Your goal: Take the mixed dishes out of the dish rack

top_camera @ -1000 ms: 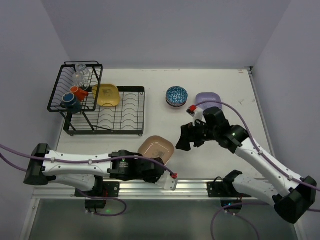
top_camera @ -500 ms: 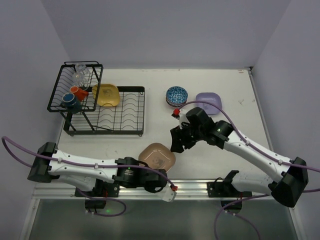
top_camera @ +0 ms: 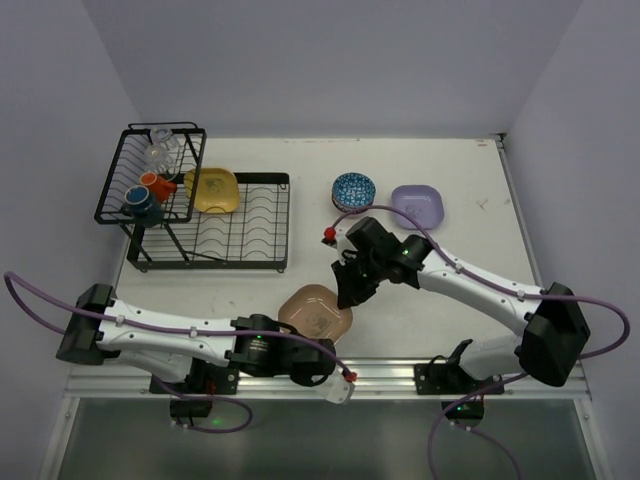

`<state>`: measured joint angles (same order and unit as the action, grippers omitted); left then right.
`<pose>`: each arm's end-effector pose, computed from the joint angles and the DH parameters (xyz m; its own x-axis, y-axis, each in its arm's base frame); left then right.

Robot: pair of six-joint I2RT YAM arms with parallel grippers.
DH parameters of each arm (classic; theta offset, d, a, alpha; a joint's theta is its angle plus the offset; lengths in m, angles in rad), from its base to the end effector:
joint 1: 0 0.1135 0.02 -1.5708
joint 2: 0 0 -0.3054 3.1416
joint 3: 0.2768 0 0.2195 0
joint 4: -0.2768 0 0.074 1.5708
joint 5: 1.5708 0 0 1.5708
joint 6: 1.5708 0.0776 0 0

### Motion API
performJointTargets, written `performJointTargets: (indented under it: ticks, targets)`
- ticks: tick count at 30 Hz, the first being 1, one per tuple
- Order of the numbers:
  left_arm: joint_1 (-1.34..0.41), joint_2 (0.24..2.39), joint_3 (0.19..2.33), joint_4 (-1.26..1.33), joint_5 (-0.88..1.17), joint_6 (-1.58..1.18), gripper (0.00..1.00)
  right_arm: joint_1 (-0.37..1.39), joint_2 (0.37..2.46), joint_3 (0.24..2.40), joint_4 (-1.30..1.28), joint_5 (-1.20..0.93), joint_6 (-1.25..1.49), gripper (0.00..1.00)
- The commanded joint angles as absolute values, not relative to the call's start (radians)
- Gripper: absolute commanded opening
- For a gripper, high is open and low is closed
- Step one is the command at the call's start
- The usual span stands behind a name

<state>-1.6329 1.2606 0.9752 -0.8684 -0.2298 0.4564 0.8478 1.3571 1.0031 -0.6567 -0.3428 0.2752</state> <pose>0.0048 -0.2075 0.2657 0.4818 0.8331 -0.2718 0.8525 -0.3738 0.3654 0.1473 0.2064 0.2704 -0.7635 -0.4784 -0.4339 -0.6410 0.6435 0.4184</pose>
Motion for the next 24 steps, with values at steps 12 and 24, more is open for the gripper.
performJointTargets:
  ticks: [12, 24]
  targets:
    - [-1.603, 1.227, 0.976, -0.763, -0.862, 0.088, 1.00, 0.495, 1.174, 0.887, -0.554, -0.173, 0.363, 0.00]
    - [-1.151, 1.168, 1.089, -0.542, -0.844, -0.117, 1.00, 0.046, 1.097, 0.917, -0.379, 0.130, 0.341, 0.00]
